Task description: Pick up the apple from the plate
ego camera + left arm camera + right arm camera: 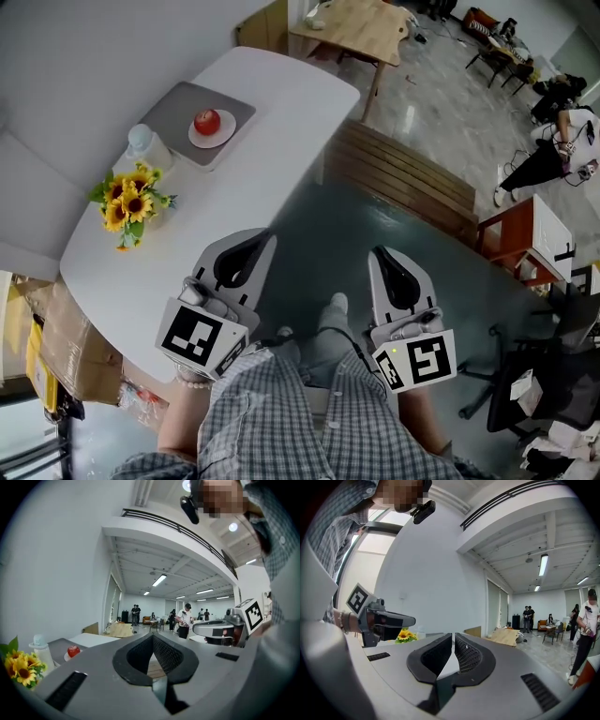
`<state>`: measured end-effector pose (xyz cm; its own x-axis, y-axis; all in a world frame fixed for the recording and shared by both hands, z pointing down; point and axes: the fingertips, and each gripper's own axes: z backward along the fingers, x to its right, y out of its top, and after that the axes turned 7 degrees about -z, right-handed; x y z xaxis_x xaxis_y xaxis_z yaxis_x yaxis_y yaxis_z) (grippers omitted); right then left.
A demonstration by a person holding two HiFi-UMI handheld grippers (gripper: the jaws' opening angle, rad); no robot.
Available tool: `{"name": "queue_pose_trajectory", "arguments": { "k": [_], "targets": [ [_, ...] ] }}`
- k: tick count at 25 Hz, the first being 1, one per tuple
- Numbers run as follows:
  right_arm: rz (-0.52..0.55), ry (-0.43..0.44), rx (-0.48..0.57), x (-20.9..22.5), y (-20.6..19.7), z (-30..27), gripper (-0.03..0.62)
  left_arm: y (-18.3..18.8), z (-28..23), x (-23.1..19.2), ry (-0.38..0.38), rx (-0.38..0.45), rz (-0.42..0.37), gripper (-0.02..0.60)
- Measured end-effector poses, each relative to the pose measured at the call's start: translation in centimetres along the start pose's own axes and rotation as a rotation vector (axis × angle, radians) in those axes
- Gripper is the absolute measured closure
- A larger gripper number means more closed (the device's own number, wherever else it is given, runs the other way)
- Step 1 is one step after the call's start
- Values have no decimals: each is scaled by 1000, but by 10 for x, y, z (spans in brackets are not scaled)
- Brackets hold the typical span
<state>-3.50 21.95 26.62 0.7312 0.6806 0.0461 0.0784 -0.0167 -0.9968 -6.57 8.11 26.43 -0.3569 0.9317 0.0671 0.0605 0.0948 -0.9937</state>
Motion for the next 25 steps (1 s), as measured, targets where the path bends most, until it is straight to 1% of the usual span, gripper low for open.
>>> {"name": "queue_pose_trajectory", "arguments": {
  "k": [2,4,7,10,14,20,23,25],
  "targets": [
    [-20,10,0,15,0,-8,562,2,-14,1,4,-7,-12,572],
    [-36,29,-3,30,1,-19,562,3,-31,-1,18,-12,-4,572],
    [-23,70,-8,54,4,-37,562,5,-59,-4,50,-13,15,572],
    [-20,117,-17,81,7,-55,562,11,-87,-2,84,-19,18,572],
    [-39,192,-21,112,12,-79,562,17,-118,-3,150,-30,15,572],
    [-22,299,-32,141,14,-105,562,16,-147,-7,249,-57,25,572],
    [-6,338,-40,154,12,-114,562,12,-156,-7,303,-65,49,572],
    [-3,355,-52,163,7,-120,562,7,-162,-4,321,-83,55,572]
  ]
}}
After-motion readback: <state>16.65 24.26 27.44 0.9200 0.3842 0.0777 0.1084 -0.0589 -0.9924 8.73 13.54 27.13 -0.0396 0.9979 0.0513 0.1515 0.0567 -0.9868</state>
